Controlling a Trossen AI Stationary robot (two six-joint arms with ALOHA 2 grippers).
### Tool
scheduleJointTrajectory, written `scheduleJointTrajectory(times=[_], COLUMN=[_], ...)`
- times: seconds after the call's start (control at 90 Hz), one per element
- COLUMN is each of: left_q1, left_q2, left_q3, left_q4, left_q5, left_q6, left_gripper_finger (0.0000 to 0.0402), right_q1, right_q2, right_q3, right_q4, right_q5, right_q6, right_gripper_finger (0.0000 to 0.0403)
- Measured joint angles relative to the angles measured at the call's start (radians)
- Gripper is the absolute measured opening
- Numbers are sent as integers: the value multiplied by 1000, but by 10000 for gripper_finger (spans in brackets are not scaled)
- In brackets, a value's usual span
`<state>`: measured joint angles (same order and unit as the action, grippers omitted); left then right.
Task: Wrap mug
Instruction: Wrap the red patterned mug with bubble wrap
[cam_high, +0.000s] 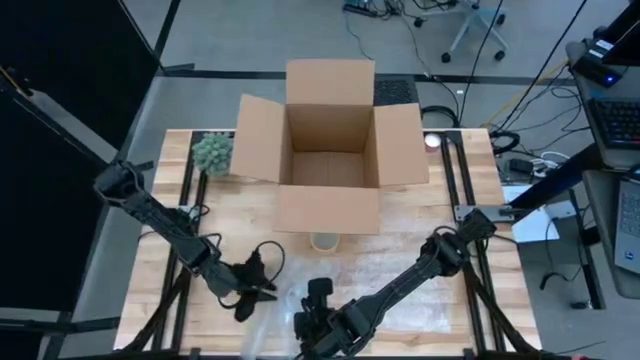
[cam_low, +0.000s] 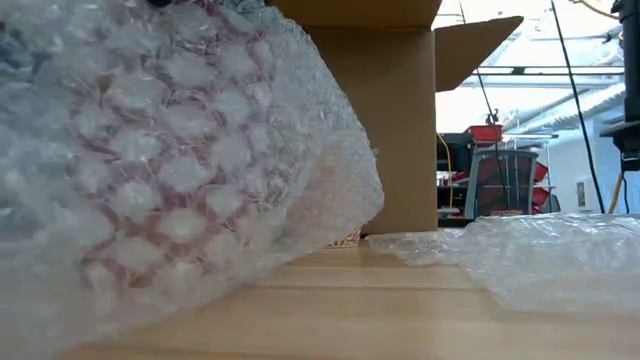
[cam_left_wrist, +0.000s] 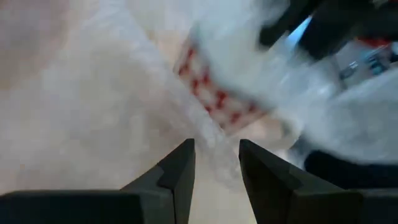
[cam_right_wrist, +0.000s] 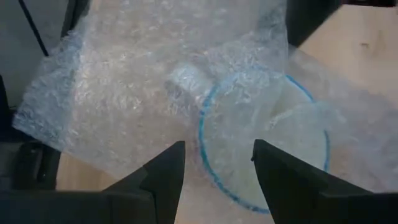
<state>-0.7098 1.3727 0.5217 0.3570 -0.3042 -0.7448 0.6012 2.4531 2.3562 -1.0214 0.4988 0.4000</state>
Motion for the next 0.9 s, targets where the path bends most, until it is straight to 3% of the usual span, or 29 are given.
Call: scheduleJointTrajectory(times=[0.111,0.333,0.411,0.567,0.644,0.9], left_q1=[19,22,17,-34,-67,-112], left_q2=[-1,-43,-99,-200,-214,-120], left_q3=[0,4,30,98,101,77], left_q4=[77,13,-129,-570,-674,-542], left_q5=[3,68,69,69,67,4], left_q6=[34,-13,-69,-208,-276,-346], left_gripper_finger=[113,113,113,113,113,113], right_q1=[1,0,0,0,1,-2], right_q2=[0,-1,-1,-1,-1,-1], right_q3=[0,0,0,0,0,0], right_q4=[0,-1,-1,-1,-1,-1], right_q5=[0,0,-1,-1,-2,-2], right_q6=[2,2,2,3,3,3], right_gripper_finger=[176,176,176,176,176,176])
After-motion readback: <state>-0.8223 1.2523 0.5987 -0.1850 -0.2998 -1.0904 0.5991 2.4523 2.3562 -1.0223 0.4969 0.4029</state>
